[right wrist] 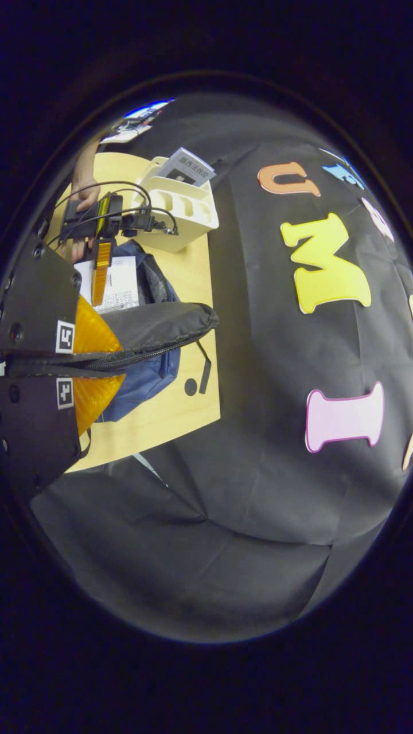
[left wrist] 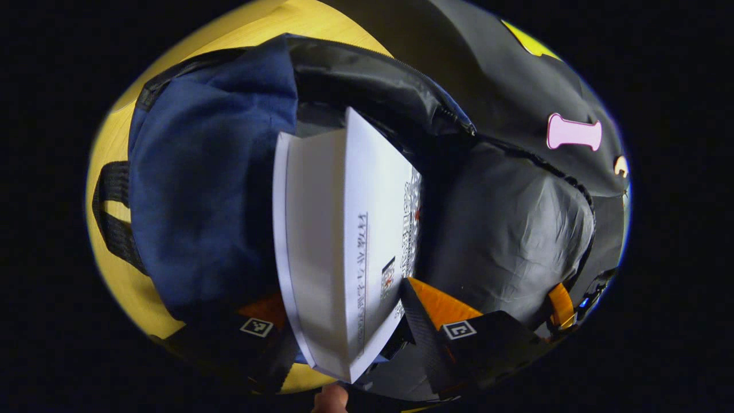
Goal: Open the schoolbag, grab two books from the bookshelf and put them into the schoolbag.
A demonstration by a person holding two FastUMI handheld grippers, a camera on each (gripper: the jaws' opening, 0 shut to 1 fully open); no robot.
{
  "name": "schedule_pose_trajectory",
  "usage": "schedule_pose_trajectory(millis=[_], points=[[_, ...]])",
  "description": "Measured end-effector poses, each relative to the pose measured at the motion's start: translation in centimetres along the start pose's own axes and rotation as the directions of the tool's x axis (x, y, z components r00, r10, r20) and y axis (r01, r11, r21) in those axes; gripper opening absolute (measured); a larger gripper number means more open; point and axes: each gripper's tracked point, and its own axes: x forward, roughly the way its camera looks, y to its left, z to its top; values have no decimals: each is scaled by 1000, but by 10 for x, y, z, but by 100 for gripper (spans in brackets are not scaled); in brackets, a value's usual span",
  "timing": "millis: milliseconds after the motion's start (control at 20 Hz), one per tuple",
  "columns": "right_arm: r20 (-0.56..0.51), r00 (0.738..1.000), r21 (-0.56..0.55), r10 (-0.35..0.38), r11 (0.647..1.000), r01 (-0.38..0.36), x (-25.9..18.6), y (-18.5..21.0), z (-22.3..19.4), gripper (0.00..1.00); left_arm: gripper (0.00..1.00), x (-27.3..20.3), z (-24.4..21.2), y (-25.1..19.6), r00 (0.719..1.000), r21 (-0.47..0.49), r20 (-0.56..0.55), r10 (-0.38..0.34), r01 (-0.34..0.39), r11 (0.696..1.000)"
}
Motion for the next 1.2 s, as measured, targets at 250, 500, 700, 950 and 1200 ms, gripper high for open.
schedule_pose_trajectory(millis=[250,500,700,950,1200], points=[[16,1000,12,11,1000,-11,-1,7,-1,1,97,-79,3,10,963,169,25,267,-267,949],[22,1000,10,11,1000,-11,-3,15,-6,1,98,-167,28,11,867,370,212,450,-498,785],[28,1000,-26,9,1000,-8,-9,26,-8,1,97,-257,61,4,769,405,424,479,-634,659],[6,1000,-69,5,998,-5,-7,28,-10,1,96,-412,127,3,627,275,612,482,-740,613],[-5,1000,-63,-12,998,12,-5,28,-6,1,96,-488,178,0,583,229,656,480,-759,609]])
